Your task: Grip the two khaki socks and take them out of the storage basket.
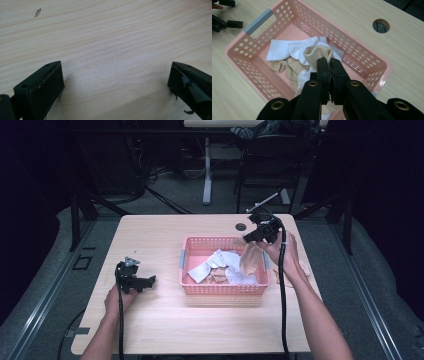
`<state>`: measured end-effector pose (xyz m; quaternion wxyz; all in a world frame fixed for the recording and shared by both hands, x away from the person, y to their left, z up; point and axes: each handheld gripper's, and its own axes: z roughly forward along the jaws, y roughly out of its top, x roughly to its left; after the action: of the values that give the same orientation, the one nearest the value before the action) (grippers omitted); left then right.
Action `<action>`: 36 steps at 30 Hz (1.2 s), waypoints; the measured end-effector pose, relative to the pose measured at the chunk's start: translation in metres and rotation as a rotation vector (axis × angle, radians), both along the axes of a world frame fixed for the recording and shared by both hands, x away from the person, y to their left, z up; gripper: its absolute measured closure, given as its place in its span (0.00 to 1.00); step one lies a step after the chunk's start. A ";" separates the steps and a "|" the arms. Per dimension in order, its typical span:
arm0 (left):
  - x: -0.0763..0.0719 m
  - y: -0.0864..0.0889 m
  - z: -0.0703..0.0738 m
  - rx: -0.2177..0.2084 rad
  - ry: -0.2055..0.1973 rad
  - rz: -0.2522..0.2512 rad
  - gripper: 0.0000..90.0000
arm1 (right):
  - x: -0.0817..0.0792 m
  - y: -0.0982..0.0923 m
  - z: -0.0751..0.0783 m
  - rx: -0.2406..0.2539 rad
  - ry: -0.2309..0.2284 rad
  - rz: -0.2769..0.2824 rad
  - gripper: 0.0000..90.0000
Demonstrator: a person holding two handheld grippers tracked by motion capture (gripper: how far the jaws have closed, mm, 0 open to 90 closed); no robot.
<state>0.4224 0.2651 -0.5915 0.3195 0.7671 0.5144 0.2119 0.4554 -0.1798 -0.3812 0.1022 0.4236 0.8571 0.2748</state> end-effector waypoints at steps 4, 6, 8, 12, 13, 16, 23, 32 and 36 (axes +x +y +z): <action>0.000 0.000 0.000 -0.002 0.000 0.002 0.00 | -0.003 -0.001 0.006 0.008 -0.015 -0.003 0.97; 0.000 0.000 0.000 0.000 0.000 0.000 0.00 | -0.005 -0.002 0.010 0.008 -0.018 0.001 0.97; 0.000 0.000 0.000 -0.001 0.000 0.001 0.00 | -0.006 -0.003 0.015 0.012 -0.028 -0.001 0.97; 0.000 0.000 0.000 -0.002 0.000 0.001 0.00 | -0.011 -0.008 0.025 0.019 -0.048 -0.007 0.97; 0.000 0.000 0.000 -0.001 0.000 0.001 0.00 | -0.012 -0.010 0.027 0.018 -0.050 -0.009 0.97; 0.000 0.000 0.000 -0.002 0.000 0.002 0.00 | -0.014 -0.014 0.031 0.021 -0.058 -0.014 0.97; 0.000 0.000 0.000 0.000 0.000 0.000 0.00 | -0.022 -0.037 0.046 0.008 -0.083 -0.040 0.97; 0.000 0.000 0.000 -0.001 0.000 0.002 0.00 | -0.031 -0.076 0.046 0.014 -0.091 -0.107 0.97; 0.000 0.000 0.000 -0.002 0.000 0.002 0.00 | -0.033 -0.097 0.037 0.020 -0.074 -0.143 0.97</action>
<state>0.4223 0.2649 -0.5915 0.3197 0.7663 0.5154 0.2118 0.4219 -0.2769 -0.3445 0.1489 0.4742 0.8175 0.2910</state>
